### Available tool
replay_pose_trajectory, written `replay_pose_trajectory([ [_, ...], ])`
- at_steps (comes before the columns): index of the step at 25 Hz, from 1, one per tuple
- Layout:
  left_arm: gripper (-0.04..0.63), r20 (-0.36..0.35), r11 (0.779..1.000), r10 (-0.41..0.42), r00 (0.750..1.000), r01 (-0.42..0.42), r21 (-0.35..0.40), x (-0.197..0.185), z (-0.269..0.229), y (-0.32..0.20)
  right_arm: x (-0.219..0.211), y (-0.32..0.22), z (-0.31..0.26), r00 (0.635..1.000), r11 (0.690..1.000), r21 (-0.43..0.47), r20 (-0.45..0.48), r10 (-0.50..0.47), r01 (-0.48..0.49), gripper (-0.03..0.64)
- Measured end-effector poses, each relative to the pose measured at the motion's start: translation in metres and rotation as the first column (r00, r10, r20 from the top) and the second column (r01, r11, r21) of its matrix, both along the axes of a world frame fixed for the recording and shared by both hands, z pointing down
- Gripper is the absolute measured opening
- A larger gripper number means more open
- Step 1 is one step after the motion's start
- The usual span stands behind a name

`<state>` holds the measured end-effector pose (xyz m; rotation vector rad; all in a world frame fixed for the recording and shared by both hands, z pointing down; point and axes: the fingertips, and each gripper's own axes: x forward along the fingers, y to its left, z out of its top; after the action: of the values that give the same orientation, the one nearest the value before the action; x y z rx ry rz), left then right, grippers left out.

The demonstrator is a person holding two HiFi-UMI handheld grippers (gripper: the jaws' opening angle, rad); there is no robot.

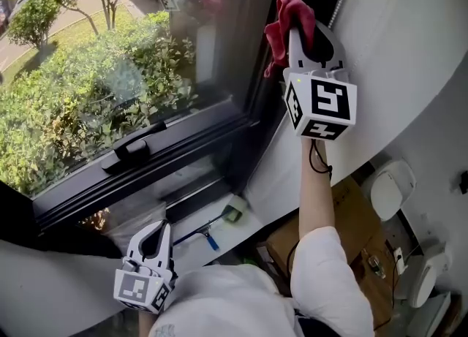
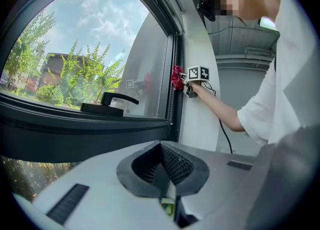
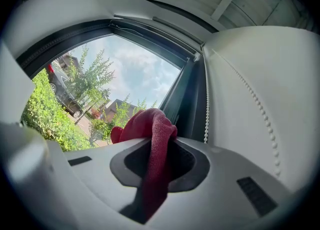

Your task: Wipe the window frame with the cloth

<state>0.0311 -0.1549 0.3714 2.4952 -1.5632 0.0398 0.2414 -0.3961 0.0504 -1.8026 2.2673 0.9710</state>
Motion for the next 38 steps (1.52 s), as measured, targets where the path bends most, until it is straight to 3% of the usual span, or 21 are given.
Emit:
replay_pose_trajectory([
  [38,0.009,-0.002,1.0,0.004,1.0,-0.004,-0.006,0.004,0.002,0.003,0.0,-0.001,0.032,0.999,0.999,-0.031,-0.023,0.024,-0.024,0.064],
])
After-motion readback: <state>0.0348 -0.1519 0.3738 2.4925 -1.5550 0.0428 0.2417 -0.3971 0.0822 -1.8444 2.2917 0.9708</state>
